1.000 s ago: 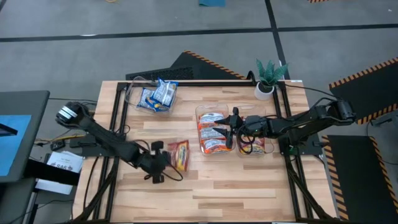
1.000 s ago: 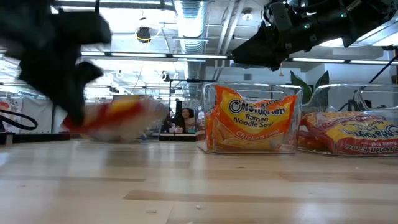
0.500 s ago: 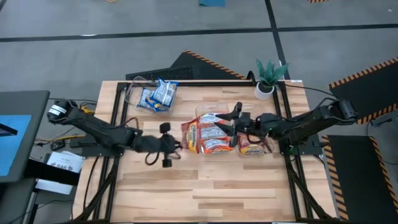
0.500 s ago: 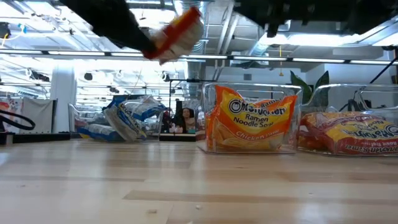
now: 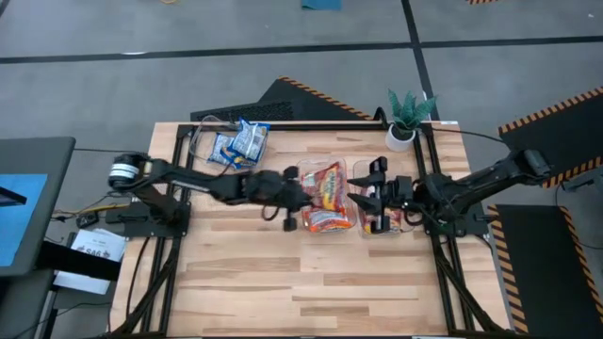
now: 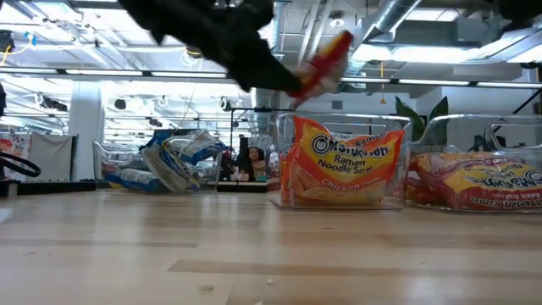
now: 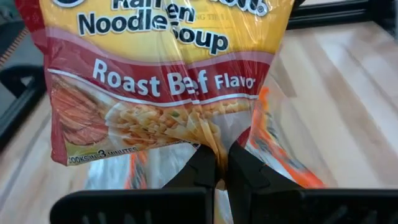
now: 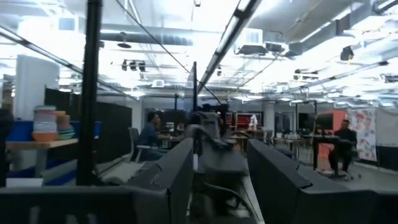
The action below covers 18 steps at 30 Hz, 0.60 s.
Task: Sort Maruchan noodles
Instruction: Put the red noodle pack into the bottom right transparent bin
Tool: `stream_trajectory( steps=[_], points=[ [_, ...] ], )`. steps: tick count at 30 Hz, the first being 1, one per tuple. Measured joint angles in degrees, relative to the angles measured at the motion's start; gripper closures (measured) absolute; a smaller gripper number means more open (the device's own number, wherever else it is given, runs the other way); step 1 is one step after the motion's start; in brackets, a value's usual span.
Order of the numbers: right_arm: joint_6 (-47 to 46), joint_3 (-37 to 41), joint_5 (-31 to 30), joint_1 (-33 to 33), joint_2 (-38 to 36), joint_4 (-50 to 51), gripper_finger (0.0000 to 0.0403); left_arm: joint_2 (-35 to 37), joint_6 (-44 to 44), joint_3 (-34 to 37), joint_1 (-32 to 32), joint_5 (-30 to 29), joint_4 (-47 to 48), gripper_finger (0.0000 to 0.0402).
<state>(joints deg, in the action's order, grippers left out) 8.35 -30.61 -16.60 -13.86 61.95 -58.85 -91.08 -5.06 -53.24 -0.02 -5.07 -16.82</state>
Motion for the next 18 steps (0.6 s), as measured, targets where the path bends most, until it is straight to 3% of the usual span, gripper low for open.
stream_trajectory(
  steps=[13, 18],
  points=[
    [5.28, -0.02, 0.02, -4.17, -0.52, 0.50, 0.0228, -23.64, -8.35, -30.40, 5.86, 4.99, 6.43, 0.0400],
    [5.43, -0.02, 0.02, -4.16, -0.52, 0.35, 0.0228, -32.27, -8.77, -40.70, 6.17, 7.63, 7.00, 0.0372]
  ],
)
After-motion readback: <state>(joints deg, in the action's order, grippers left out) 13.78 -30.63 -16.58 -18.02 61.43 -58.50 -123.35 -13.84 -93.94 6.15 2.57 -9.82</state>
